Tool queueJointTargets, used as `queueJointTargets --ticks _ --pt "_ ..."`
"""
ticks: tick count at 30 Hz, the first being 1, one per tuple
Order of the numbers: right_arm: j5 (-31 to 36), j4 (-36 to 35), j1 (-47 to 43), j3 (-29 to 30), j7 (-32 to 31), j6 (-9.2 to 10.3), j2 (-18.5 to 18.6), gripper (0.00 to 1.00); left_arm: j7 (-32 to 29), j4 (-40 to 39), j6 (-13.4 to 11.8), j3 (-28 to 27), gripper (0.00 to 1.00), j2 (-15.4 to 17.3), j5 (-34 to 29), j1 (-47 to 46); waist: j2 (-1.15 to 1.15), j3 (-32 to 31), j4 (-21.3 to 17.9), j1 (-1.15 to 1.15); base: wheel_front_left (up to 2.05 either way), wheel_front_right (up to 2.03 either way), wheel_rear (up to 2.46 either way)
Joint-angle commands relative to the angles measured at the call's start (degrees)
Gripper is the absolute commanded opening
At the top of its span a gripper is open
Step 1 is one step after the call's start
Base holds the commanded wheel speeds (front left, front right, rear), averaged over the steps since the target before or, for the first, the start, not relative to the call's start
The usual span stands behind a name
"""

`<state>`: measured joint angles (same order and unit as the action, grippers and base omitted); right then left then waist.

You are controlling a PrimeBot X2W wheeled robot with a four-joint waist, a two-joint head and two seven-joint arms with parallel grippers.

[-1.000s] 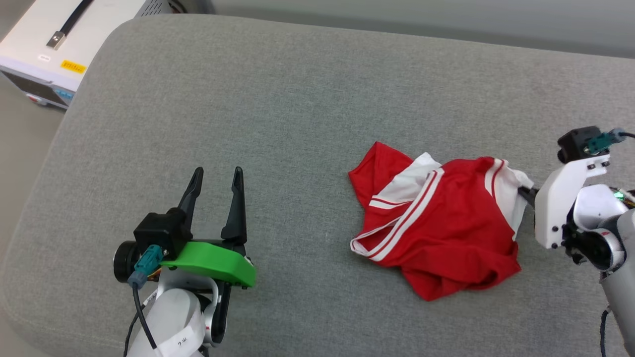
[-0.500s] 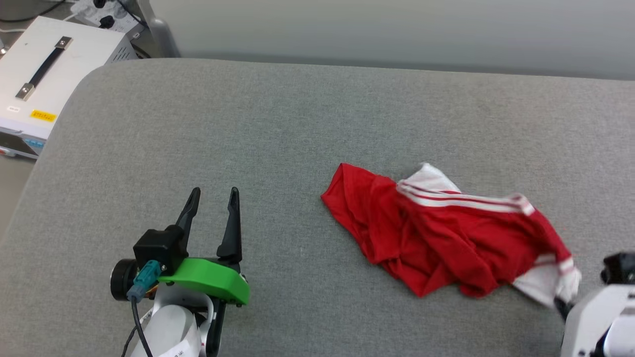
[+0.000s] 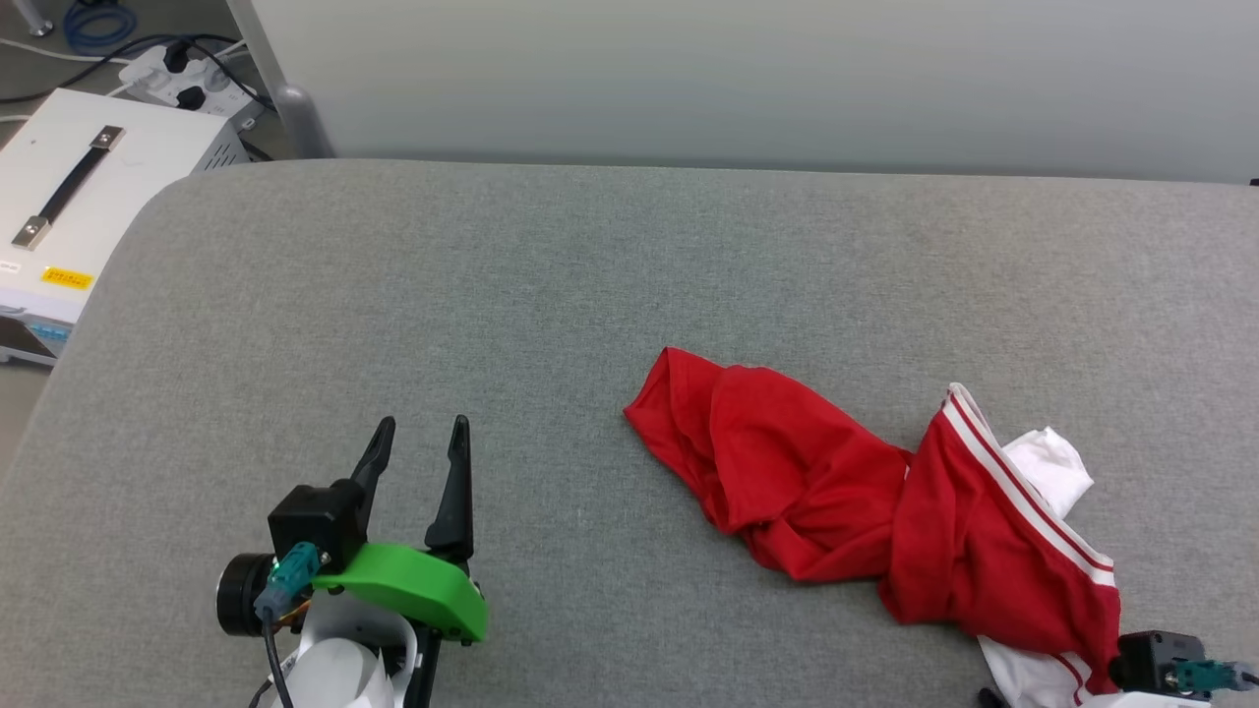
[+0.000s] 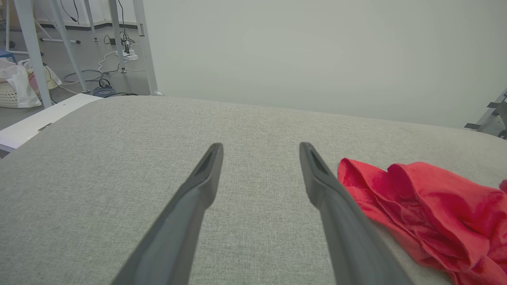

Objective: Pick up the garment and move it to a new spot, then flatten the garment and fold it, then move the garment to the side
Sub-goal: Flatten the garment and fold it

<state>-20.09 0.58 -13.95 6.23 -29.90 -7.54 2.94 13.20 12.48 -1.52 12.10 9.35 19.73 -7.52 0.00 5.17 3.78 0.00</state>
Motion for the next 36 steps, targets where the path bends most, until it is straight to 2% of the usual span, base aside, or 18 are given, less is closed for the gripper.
queueJointTargets --ticks 1,9,13,23,24,25,32,36 --pt "0.3 0.0 0.9 0.7 2.4 0.05 0.1 1.0 -0.2 0.0 -0.4 0.0 1.0 0.5 0.2 1.0 0.0 -0.7 -0.4 0.0 0.0 0.0 0.0" --pt "0.8 -5.4 3.9 2.8 18.9 0.05 0.0 1.0 -1.0 -0.7 -1.0 0.1 1.0 0.7 0.7 2.6 0.0 -2.2 -0.7 0.0 0.0 0.0 0.0" --pt "2.1 -6.9 5.0 3.3 25.0 0.05 0.0 1.0 -1.3 -1.1 -1.4 0.1 1.0 0.9 0.9 2.9 0.0 -2.6 -0.5 0.0 0.0 0.0 0.0" --pt "7.3 -11.8 7.5 1.4 28.1 0.05 -0.1 1.0 -3.6 -3.2 -1.4 1.5 1.0 1.9 0.3 1.7 0.0 -0.8 -0.9 0.0 0.0 0.0 0.0" --pt "7.5 -12.2 7.8 1.0 28.1 0.05 -0.1 1.0 -4.2 -3.5 -1.2 2.1 1.0 1.9 0.0 1.1 0.0 -0.3 -1.0 0.0 0.0 0.0 0.0" --pt "8.4 -13.7 9.1 -0.8 27.9 0.05 -0.1 1.0 -6.8 -4.0 0.5 5.2 1.0 1.8 -1.3 -1.6 0.0 1.8 -1.7 0.0 0.0 0.0 0.0" --pt "10.5 -15.8 11.5 -3.8 26.9 0.05 0.1 1.0 -14.8 -2.3 6.5 15.9 1.0 0.4 -5.2 -10.3 0.0 7.3 -4.2 0.0 0.0 0.0 0.0" --pt "11.3 -16.4 12.7 -5.2 26.9 0.05 0.6 1.0 -19.5 -0.5 8.5 23.6 1.0 0.5 -6.6 -15.0 0.0 9.7 -5.9 0.0 0.0 0.0 0.0"
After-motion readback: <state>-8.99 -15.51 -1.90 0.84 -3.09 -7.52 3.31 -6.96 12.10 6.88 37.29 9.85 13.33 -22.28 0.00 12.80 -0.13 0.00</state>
